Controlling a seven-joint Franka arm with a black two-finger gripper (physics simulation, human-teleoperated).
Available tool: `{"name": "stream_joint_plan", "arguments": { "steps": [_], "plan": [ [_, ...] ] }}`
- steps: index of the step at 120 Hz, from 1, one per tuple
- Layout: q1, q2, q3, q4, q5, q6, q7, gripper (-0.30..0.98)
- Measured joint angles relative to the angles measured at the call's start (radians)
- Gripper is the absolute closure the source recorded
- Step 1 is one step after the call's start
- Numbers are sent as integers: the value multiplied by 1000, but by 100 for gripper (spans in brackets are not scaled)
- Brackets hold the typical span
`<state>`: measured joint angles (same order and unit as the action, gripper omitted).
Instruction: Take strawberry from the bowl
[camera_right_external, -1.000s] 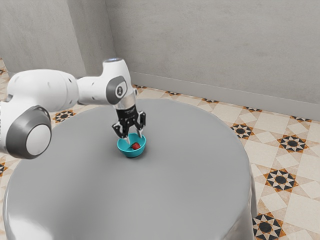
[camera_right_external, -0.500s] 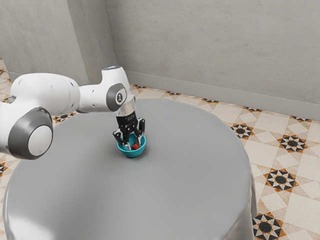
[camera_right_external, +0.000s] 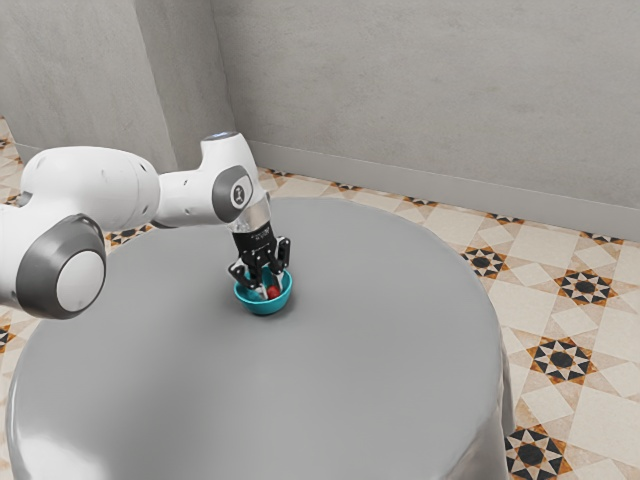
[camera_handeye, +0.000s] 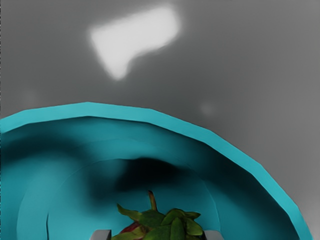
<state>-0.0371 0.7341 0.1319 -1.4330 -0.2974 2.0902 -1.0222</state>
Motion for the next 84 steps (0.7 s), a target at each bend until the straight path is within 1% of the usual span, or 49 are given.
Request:
{"name": "stream_joint_plan", "arguments": {
  "steps": [49, 73, 84],
  "plan": [
    [-1, -22, 1, 0, 17, -8, -20, 65],
    [-6, -108, 2, -13, 29, -21, -30, 68],
    [-34, -132, 2, -15, 36, -25, -33, 69]
  ]
}}
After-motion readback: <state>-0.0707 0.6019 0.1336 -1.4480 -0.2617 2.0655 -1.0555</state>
